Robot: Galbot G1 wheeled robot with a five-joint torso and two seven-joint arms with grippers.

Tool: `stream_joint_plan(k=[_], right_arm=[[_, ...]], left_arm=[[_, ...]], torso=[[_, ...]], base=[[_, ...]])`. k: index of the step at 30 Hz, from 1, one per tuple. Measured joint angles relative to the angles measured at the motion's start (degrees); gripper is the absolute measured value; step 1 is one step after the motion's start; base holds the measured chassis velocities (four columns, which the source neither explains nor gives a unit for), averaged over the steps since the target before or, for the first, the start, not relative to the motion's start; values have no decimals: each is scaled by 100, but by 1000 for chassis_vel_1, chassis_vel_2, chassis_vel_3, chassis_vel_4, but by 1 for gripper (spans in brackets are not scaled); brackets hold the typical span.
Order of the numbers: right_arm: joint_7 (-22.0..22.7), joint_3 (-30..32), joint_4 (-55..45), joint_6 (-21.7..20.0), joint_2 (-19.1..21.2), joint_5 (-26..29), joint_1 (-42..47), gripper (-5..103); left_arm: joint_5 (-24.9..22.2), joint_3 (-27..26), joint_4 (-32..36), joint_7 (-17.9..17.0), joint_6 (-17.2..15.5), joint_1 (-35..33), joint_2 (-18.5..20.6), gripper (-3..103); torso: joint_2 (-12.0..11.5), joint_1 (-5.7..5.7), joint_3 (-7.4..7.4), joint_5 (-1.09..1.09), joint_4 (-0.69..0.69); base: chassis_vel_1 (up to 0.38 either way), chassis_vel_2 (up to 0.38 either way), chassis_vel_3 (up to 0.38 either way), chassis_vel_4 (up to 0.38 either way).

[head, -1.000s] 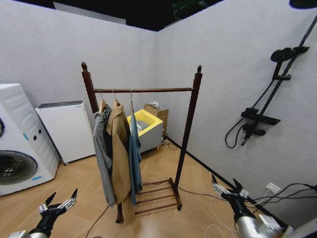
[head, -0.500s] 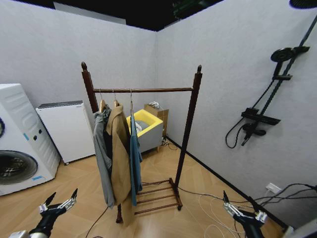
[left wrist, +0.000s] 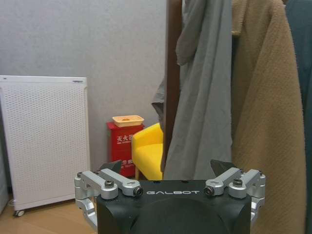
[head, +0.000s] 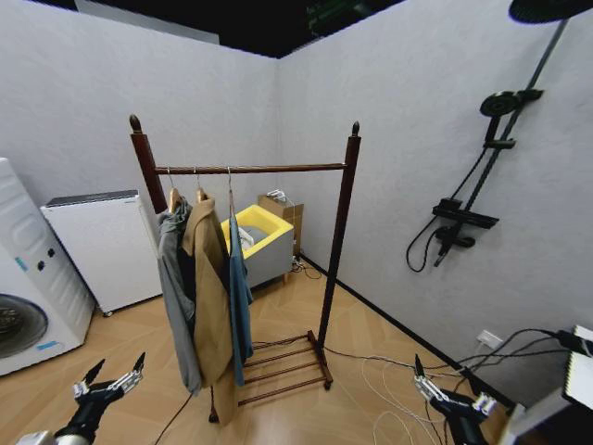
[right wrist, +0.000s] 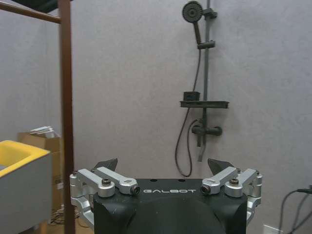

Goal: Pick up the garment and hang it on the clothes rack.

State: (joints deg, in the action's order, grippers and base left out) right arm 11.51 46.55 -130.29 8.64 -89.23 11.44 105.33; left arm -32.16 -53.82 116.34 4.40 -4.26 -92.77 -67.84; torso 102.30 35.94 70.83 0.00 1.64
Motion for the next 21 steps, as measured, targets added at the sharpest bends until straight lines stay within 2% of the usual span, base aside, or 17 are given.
stream_joint_plan(k=[7, 14, 21], right_arm=[[330, -129, 10, -35, -66, -80, -66, 100], [910, -291, -147, -123, -229, -227, -36, 100], [1153, -22, -248, -141, -286, -164, 40, 100]], left_arm=[[0, 0, 0, 0, 0, 0, 0, 100], [0, 0, 0, 0, 0, 0, 0, 100], [0, 0, 0, 0, 0, 0, 0, 100]], torso=[[0, 0, 0, 0, -1], [0, 0, 0, 0, 0], [0, 0, 0, 0, 0]], base=[[-103, -95, -112, -99], [-116, -127, -122, -119], [-124, -120, -123, -133]])
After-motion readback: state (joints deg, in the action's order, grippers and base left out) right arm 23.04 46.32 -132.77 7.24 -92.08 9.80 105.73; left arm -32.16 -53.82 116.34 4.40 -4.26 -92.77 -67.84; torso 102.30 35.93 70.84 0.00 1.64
